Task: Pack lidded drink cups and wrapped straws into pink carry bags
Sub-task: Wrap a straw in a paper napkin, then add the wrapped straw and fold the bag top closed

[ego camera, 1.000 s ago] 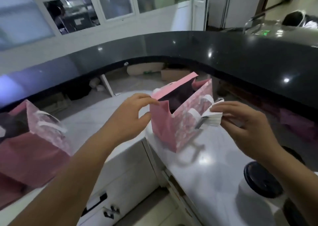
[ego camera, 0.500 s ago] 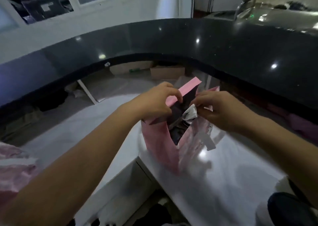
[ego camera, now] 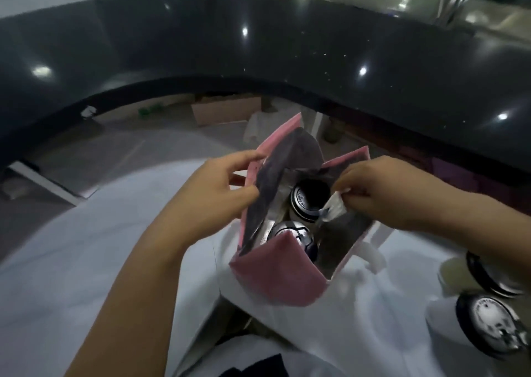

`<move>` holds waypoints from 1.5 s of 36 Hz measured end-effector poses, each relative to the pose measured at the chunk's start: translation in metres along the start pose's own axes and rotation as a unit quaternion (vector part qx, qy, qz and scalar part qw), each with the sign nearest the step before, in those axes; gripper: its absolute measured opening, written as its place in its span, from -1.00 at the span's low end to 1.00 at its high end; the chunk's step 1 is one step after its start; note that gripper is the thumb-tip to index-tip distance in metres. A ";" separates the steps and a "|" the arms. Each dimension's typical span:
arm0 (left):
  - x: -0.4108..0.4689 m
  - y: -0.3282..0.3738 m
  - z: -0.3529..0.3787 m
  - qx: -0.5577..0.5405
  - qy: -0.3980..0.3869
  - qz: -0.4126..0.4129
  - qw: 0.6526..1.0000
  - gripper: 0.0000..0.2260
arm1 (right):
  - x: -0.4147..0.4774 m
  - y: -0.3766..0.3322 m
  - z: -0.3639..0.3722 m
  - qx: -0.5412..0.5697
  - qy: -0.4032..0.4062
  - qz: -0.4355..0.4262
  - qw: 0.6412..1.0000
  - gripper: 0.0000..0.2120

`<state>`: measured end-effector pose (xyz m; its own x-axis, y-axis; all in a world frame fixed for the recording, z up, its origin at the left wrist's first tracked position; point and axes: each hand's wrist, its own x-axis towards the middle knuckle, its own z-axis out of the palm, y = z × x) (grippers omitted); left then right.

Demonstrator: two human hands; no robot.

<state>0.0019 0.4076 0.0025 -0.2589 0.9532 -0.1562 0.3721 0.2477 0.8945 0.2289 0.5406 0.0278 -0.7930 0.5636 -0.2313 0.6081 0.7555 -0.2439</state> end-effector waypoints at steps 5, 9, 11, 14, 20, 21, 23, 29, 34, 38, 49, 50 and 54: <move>0.000 -0.008 -0.013 0.009 -0.044 0.008 0.999 -0.43 | 0.038 -0.033 0.015 -0.019 -0.021 0.013 1.000 -0.81; 0.007 -0.013 -0.026 0.009 -0.068 0.004 0.998 -0.36 | 0.064 -0.057 0.026 -0.051 -0.057 -0.012 0.997 -0.83; 0.010 -0.015 -0.031 0.012 -0.070 0.012 0.997 -0.34 | 0.072 -0.068 0.031 -0.067 -0.083 -0.025 0.994 -0.85; 0.014 -0.018 -0.037 0.015 -0.070 0.030 0.997 -0.34 | 0.078 -0.078 0.041 -0.079 -0.110 -0.032 0.990 -0.85; 0.019 -0.024 -0.045 -0.004 -0.072 0.072 0.995 -0.40 | 0.083 -0.081 0.038 -0.020 -0.146 0.014 0.989 -0.52; 0.021 -0.025 -0.046 -0.014 -0.075 0.075 0.994 -0.40 | 0.081 -0.079 0.034 -0.012 -0.131 0.020 0.991 -0.55; 0.023 -0.026 -0.048 -0.023 -0.080 0.077 0.994 -0.39 | 0.073 -0.076 0.024 0.005 -0.081 0.027 0.996 -0.63; 0.019 -0.027 -0.042 -0.050 -0.061 0.078 0.994 -0.49 | 0.032 -0.041 0.003 0.069 0.248 0.030 0.966 -0.74; 0.000 -0.032 -0.029 -0.118 0.002 0.079 0.990 -0.62 | 0.016 0.002 0.021 0.345 0.355 0.169 0.852 -0.79; -0.021 -0.033 -0.022 -0.223 0.088 0.054 0.969 -0.77 | 0.022 0.039 0.052 0.604 0.232 0.261 0.716 -0.45; -0.076 -0.110 0.008 -0.243 0.204 -0.183 0.931 -0.78 | 0.041 0.048 0.099 0.705 0.135 0.288 0.634 -0.30; -0.084 -0.119 0.017 -0.236 0.187 -0.210 0.930 -0.79 | 0.041 0.047 0.101 0.708 0.136 0.286 0.631 -0.32; -0.115 -0.135 0.054 -0.224 0.014 -0.244 0.943 -0.46 | 0.038 0.042 0.110 0.709 0.152 0.265 0.636 -0.44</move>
<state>0.0295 0.2735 -0.1226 -0.3283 0.7374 -0.5903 -0.2097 0.5524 0.8068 0.2281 0.5575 -0.0945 -0.3017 0.8147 -0.4952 0.0449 -0.5067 -0.8610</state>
